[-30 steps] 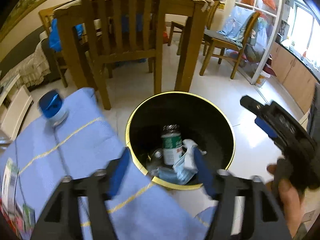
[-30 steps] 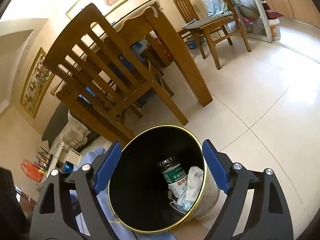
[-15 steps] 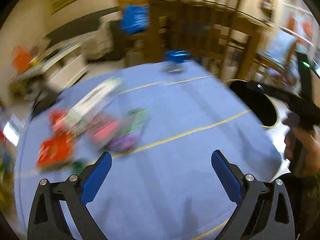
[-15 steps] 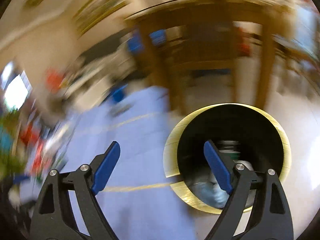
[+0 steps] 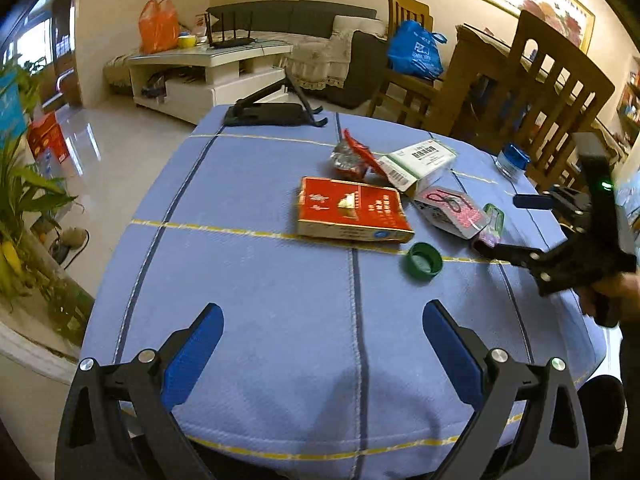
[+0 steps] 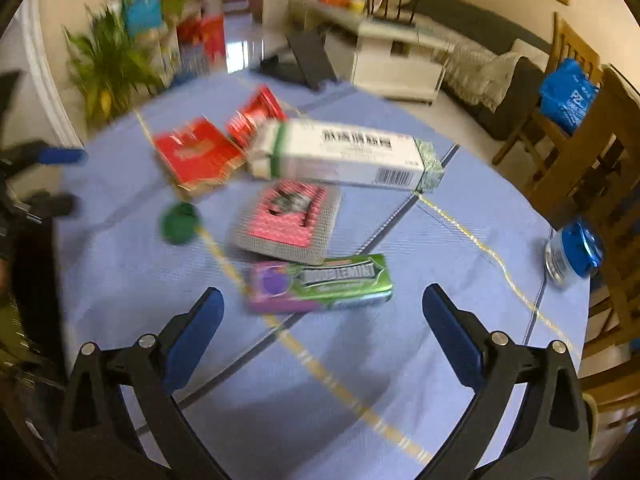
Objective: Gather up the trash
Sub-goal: 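Move the right tool back to the table and grasp the Doublemint gum pack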
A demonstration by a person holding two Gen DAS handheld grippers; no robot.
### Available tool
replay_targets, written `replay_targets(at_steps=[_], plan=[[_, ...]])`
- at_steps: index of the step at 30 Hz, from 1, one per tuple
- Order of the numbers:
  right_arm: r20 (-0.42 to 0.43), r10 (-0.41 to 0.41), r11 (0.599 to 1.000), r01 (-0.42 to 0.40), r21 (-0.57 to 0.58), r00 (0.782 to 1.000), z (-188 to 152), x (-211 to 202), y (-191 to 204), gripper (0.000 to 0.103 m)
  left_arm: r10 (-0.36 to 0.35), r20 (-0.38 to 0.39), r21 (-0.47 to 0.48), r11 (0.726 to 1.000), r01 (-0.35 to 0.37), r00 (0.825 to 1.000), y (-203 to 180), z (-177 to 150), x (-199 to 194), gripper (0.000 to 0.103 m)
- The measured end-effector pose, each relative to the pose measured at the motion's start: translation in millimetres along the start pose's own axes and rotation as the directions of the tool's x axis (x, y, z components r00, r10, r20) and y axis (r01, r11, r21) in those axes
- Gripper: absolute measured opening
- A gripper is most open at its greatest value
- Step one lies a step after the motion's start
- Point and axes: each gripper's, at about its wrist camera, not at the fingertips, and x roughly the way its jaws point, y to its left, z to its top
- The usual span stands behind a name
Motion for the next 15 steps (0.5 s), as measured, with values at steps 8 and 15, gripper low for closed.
replay_targets(at_steps=[8, 15], plan=[[-0.055, 0.142, 0.989, -0.139, 0.059, 0.988, 8.9, 26.0, -14.0, 0.097, -0.020, -0.018, -0.025, 0.999, 0.020, 1.000, 4.8, -5.4, 9.3, 0.096], [-0.003, 0.184, 0.978, -0.183, 0.095, 0.983, -0.8, 11.4, 0.4, 0.079, -0.020, -0.037, -0.020, 1.000, 0.019, 0.999, -0.2, -4.6, 16.7, 0.096]])
